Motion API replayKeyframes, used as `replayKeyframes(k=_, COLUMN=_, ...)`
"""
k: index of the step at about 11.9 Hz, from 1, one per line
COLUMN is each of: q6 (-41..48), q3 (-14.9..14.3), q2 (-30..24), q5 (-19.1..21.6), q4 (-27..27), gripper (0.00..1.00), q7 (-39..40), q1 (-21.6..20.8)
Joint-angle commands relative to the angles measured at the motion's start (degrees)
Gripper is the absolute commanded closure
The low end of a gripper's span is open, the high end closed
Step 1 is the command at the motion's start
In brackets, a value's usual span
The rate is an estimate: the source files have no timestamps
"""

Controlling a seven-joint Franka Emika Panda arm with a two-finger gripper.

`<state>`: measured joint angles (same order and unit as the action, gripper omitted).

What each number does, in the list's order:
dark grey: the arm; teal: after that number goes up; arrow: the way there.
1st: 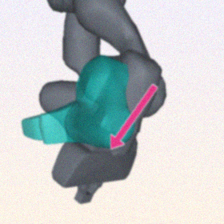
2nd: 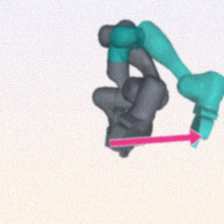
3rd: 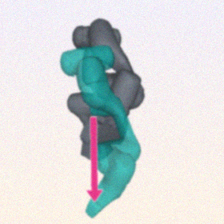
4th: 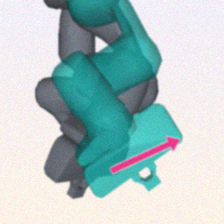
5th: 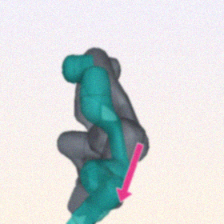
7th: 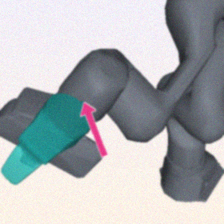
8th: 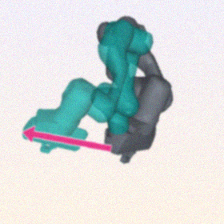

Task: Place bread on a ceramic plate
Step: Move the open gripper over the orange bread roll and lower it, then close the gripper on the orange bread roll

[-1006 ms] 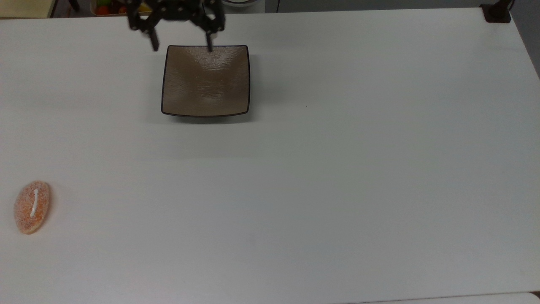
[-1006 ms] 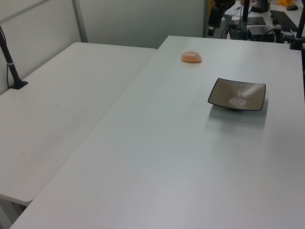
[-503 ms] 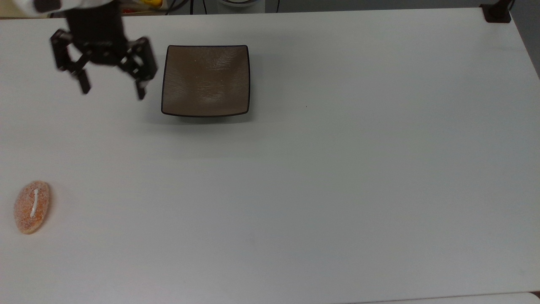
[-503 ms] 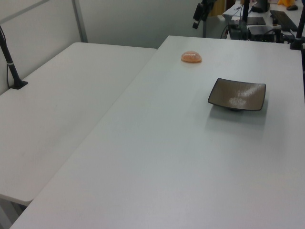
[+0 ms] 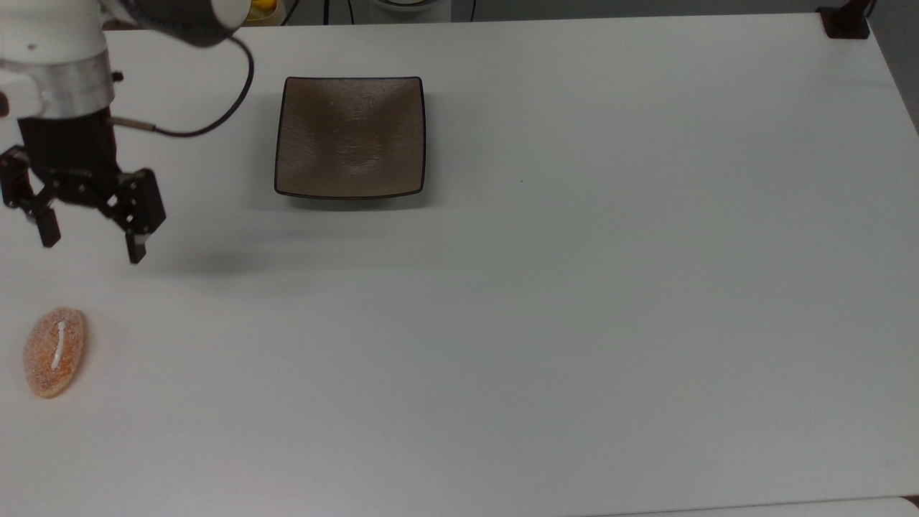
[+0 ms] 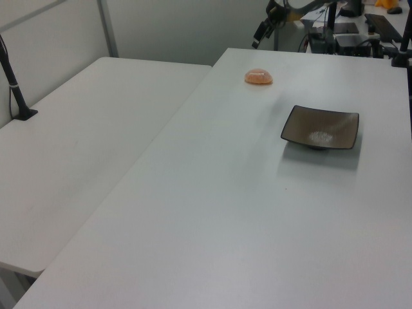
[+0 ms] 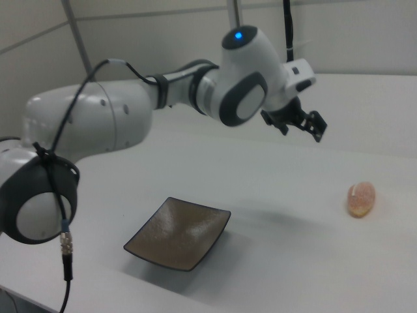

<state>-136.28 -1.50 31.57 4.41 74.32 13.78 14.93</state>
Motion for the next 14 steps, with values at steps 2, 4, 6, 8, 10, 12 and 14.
replayKeyframes(k=2, q6=-7.4, q3=0.8, q2=10.4, q5=2.6, q4=-7.4, gripper=0.0, q7=4.7, q1=2.6)
replayKeyframes(k=4, q6=-13.6, q3=0.8, q2=14.0, q5=2.6, q4=-7.6, gripper=0.0, q7=4.9, q1=3.3)
replayKeyframes(k=6, q6=-18.9, q3=0.8, q2=16.8, q5=2.5, q4=-7.8, gripper=0.0, q7=5.0, q1=3.4)
replayKeyframes(k=8, q6=-22.5, q3=0.8, q2=19.9, q5=2.4, q4=-9.2, gripper=0.0, q7=5.6, q1=4.0)
replayKeyframes(k=10, q6=-24.8, q3=0.7, q2=22.0, q5=2.4, q4=-10.1, gripper=0.0, q7=7.0, q1=4.3)
replayKeyframes(k=12, q6=-26.5, q3=0.6, q2=22.8, q5=2.0, q4=-10.1, gripper=0.0, q7=7.8, q1=5.0)
replayKeyframes(k=14, q6=-27.9, q3=0.5, q2=22.9, q5=2.0, q4=-9.8, gripper=0.0, q7=9.1, q1=5.7)
